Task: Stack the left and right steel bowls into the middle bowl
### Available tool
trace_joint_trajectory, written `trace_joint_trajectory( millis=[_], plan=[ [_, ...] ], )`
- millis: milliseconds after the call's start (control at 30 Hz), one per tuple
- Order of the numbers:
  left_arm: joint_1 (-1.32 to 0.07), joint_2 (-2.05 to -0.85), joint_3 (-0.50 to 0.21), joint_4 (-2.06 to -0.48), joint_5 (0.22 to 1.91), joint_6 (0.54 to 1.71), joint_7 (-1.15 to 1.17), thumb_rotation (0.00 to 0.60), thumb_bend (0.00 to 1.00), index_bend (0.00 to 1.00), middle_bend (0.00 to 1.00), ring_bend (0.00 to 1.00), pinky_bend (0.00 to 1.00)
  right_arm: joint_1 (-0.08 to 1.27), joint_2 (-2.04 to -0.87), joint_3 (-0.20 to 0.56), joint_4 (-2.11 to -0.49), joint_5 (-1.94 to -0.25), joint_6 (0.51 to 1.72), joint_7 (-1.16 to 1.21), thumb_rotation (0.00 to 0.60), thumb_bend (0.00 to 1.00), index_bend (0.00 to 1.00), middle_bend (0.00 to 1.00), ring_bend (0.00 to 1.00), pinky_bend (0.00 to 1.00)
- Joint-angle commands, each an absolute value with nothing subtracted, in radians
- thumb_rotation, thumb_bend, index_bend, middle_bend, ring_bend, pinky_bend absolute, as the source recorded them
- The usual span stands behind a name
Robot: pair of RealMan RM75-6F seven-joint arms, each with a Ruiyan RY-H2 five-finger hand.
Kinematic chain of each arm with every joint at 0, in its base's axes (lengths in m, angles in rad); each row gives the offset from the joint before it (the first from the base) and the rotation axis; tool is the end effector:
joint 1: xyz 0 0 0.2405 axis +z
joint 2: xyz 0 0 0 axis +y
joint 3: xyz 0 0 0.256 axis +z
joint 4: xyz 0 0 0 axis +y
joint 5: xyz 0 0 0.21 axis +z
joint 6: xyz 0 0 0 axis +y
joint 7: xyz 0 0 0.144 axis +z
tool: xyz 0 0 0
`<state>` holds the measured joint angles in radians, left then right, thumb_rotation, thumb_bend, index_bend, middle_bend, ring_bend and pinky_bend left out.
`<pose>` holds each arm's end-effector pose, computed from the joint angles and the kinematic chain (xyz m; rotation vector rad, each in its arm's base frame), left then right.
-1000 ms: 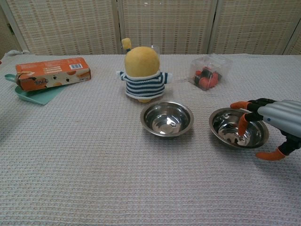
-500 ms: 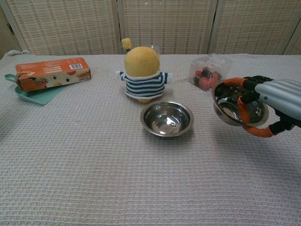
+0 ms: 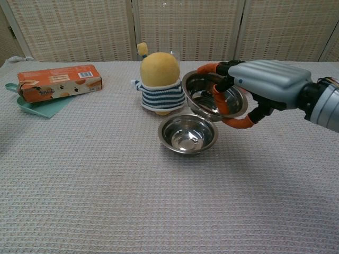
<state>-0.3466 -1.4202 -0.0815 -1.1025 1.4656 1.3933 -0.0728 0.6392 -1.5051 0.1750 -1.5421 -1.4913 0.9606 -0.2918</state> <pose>-0.3228 0.2836 0.1078 -1.5026 -0.6979 -0.9391 -0.1339 -0.3072 -0.0081 2.0509 -0.7163 1.0559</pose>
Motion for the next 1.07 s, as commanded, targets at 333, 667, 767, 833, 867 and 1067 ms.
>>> trace_joint_trajectory(
  millis=[333,667,767,833,867,1067],
  plan=[
    [-0.339,-1.395,-0.099,-1.121,1.451,1.387,-0.088,0.6,0.46,0.0,0.0,0.0,0.1,0.716,-1.555,0.143,-1.459,-1.422,0.843,-0.303,0.6,0.32,0.15,0.01,0.0,0.0],
    [-0.315,-1.321,-0.072,-1.231,1.478,1.395,-0.062,0.6,0.45,0.0,0.0,0.0,0.1,0.454,-1.305,0.064,-1.678,-1.465,1.239,-0.292,0.6,0.12,0.0,0.0,0.0,0.0],
    [-0.306,-1.267,-0.053,-1.308,1.473,1.366,-0.039,0.6,0.46,0.0,0.0,0.0,0.1,0.339,-1.259,0.063,-1.686,-1.421,1.402,-0.322,0.6,0.12,0.0,0.0,0.0,0.0],
    [-0.301,-1.24,-0.048,-1.348,1.465,1.354,-0.029,0.6,0.46,0.0,0.0,0.0,0.1,0.284,-1.255,0.073,-1.673,-1.383,1.482,-0.35,0.6,0.12,0.0,0.0,0.0,0.0],
    [-0.298,-1.231,-0.049,-1.365,1.46,1.352,-0.022,0.6,0.46,0.0,0.0,0.0,0.1,0.262,-1.256,0.078,-1.664,-1.366,1.511,-0.36,0.6,0.12,0.0,0.0,0.0,0.0],
    [-0.292,-1.218,-0.053,-1.396,1.453,1.358,0.013,0.6,0.45,0.0,0.0,0.0,0.1,0.216,-1.256,0.087,-1.635,-1.311,1.541,-0.349,0.6,0.12,0.0,0.0,0.0,0.0]
  ],
)
